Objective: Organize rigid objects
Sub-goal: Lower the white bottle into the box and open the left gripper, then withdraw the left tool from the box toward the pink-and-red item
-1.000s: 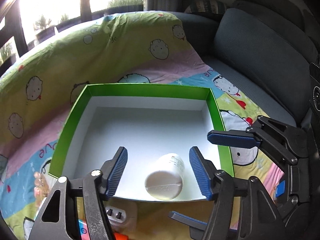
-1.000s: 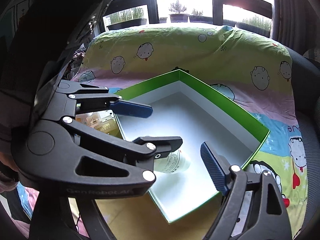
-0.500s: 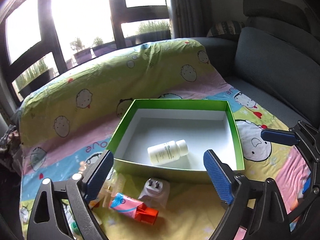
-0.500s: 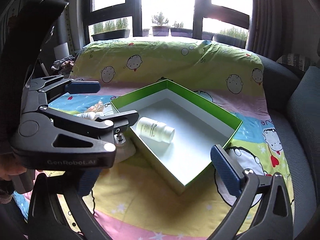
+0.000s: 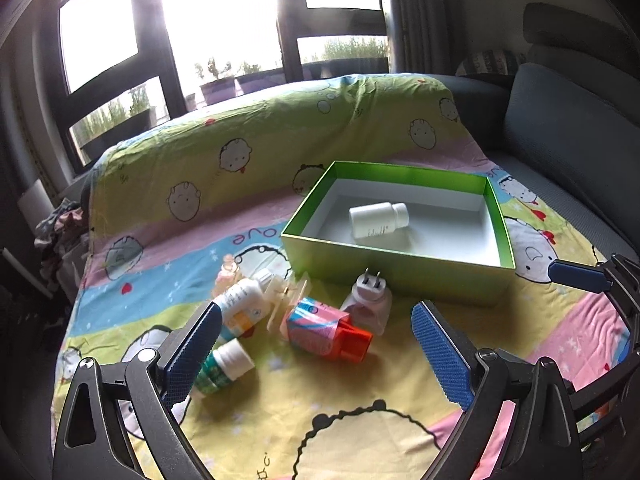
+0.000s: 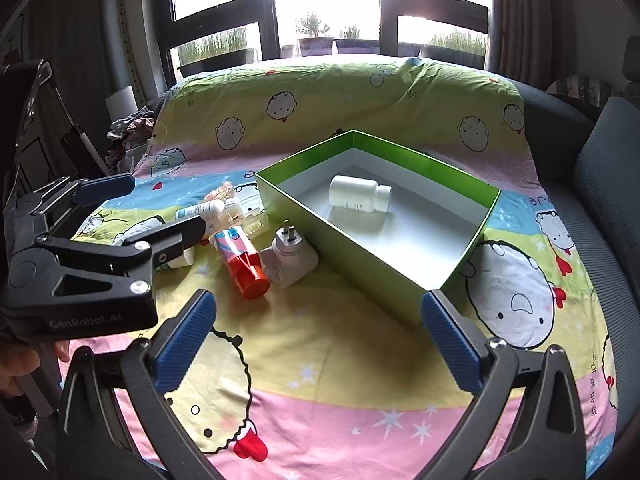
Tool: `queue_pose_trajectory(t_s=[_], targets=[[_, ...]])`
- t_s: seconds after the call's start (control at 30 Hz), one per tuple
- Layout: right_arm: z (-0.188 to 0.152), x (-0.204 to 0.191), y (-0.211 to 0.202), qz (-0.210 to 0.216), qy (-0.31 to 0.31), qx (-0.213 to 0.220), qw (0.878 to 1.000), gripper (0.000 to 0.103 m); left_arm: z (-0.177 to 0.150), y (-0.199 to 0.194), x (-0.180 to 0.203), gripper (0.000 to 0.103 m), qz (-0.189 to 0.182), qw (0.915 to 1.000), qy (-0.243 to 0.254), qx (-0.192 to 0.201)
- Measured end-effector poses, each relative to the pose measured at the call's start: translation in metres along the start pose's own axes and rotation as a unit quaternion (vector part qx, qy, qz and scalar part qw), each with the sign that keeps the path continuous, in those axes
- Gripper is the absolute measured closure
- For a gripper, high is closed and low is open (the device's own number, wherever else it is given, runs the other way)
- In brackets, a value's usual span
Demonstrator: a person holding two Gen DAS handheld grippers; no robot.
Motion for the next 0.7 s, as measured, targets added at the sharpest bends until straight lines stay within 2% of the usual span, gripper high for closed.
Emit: queue_pose_trajectory(t_s=[0.53,0.7], targets=[[-0.010,-0.030,0.020,0.021,-0.016,-0.029,0.999,0.001,-0.040,0.015,-0.038,0.007,-0.004,0.9980,-0.045,-0.045],[-0.012,-0.032,0.032,0.025,-0.013,-0.044,0.999,0.001,-0.054,0.028,-0.058,0.007,-0.039,0.9943,-0.068,-0.073]])
Point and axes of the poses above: each gripper's, at about its wrist camera, not at the fingertips, and y roughly the way its jaws point, x to its right, z to its top, the point moved 4 cm from there along y, roughly the way its jaws point, and after that the axes turned 11 degrees about -x, right-handed, at the moved point
